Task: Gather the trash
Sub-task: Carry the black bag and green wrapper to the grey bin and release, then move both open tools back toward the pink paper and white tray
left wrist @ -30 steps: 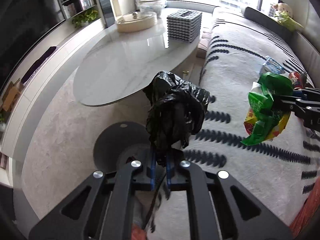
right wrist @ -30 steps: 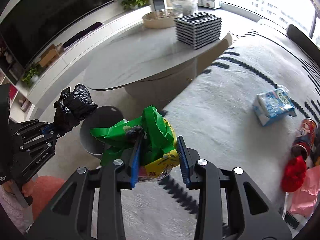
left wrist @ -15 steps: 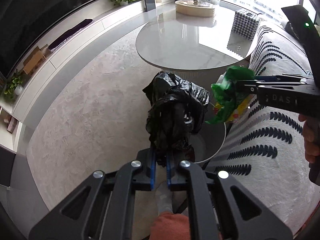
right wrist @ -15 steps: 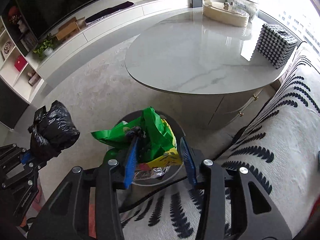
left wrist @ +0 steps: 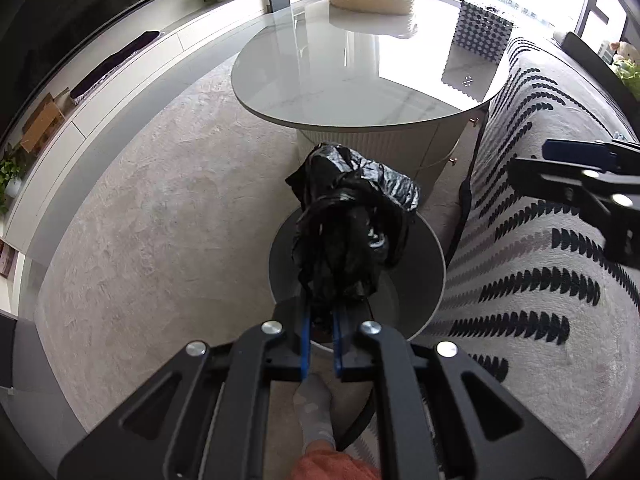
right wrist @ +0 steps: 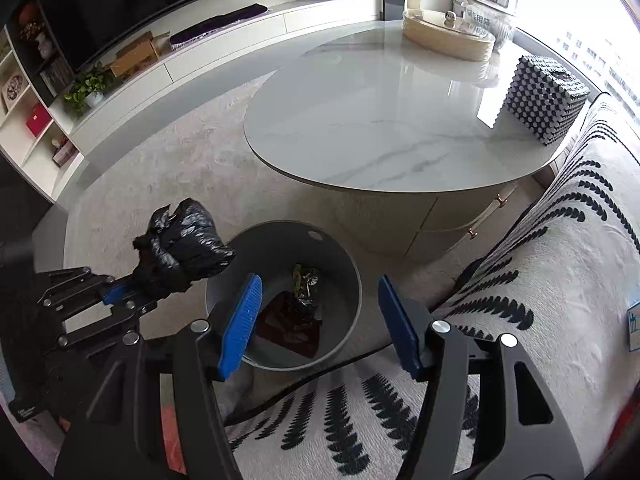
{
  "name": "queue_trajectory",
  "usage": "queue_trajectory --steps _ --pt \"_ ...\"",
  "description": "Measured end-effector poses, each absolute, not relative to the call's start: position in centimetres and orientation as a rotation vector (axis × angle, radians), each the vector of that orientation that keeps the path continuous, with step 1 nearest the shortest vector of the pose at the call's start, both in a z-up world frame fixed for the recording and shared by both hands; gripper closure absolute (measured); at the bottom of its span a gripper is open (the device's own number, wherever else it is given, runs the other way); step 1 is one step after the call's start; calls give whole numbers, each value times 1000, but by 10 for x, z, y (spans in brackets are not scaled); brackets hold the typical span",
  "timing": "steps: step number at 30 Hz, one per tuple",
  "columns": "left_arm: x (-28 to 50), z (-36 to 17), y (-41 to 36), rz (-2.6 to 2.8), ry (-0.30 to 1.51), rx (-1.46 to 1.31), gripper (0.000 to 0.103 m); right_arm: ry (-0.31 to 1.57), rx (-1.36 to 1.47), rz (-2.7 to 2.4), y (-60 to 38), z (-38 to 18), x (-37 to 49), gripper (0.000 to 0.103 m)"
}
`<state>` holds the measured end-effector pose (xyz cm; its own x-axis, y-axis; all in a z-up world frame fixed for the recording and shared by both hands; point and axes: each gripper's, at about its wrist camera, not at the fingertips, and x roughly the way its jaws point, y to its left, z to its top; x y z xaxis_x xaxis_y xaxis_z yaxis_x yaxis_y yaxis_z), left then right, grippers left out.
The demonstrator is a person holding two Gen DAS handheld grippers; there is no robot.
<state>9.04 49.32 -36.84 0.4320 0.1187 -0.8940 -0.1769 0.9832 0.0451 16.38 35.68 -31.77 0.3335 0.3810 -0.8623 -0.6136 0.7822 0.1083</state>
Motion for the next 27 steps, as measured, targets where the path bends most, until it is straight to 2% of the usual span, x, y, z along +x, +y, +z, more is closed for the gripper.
queue_trajectory --steps 2,5,7,9,19,27 --pt "99 -370 488 171 1109 -43 93 1040 -244 655 344 -313 160 44" --pt "110 -373 480 152 1110 -20 84 1031 -234 654 328 -306 155 44" --pt "116 -375 478 143 1123 -36 53 1028 -225 653 319 -303 152 44" --pt "120 -374 473 151 1113 -26 46 1030 -213 649 310 -301 151 44" --pt "120 -343 425 96 1098 57 46 1027 -103 567 237 -290 146 44" --pt "118 -311 304 -89 1050 147 46 1008 -31 356 94 -276 122 44"
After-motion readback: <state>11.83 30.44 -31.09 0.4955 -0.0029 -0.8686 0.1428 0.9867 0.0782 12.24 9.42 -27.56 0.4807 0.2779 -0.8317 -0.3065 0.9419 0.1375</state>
